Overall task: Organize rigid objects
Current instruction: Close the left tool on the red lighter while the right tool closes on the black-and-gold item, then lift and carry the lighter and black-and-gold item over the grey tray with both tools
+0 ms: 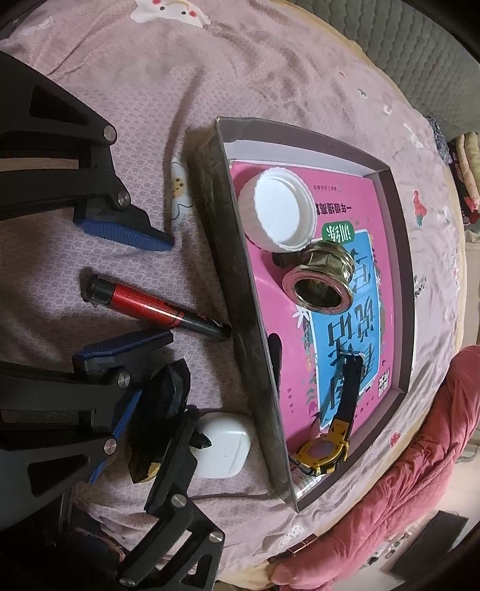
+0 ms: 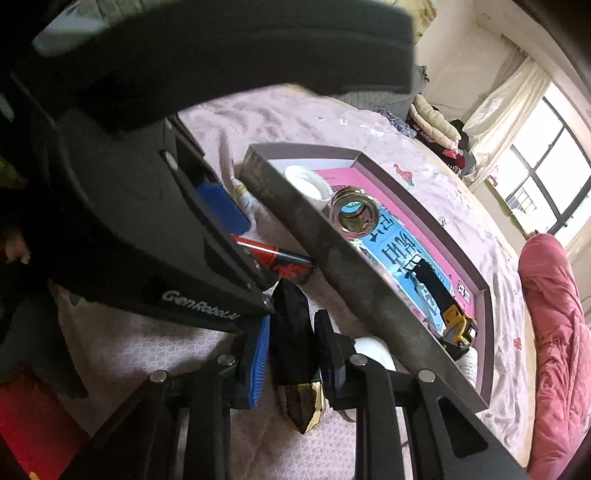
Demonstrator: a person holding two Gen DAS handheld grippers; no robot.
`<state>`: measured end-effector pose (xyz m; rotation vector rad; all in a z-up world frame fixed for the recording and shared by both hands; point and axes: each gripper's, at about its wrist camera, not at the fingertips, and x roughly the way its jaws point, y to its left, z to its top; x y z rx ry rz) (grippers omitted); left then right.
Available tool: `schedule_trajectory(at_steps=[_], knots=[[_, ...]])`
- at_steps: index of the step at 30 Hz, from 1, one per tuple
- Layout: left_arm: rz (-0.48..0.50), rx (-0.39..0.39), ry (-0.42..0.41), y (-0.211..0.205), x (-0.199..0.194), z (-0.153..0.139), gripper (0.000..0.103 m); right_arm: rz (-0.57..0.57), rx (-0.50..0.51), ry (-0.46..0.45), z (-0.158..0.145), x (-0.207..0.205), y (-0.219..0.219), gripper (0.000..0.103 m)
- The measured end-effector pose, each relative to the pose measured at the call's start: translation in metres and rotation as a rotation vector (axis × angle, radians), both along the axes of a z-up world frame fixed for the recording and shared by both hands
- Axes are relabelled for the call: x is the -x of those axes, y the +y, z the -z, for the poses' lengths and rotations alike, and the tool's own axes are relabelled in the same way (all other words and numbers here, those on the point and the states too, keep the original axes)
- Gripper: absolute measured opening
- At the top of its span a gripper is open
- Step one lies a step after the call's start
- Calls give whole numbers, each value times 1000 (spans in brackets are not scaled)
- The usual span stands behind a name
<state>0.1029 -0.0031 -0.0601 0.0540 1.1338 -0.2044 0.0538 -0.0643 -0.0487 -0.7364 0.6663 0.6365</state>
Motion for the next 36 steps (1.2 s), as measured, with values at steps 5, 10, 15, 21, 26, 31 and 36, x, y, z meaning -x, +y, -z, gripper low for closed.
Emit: schedule_trajectory(at_steps=[5,10,15,21,26,31,36], knots=[[10,0,-1,-5,0,0,32,31,-83,49,-12,-8,-11,25],[34,63,4,-8,1,-1,14,66,-193,117,-26,-20,-26,25],[32,78,16,-8,0,0,13,129,-284,166,-37,-36,-43,24],[22,103,17,-8,0,-1,11,177,-349,206,-43,-49,-59,24],[12,117,5,-8,3,-6,10,217,-437,262,-49,-44,-64,24],[-7,145,-8,-2,6,-12,10,269,-533,305,-57,-44,-77,24],[-14,149,-27,1,10,-20,10,304,-584,320,-61,-46,-88,24]])
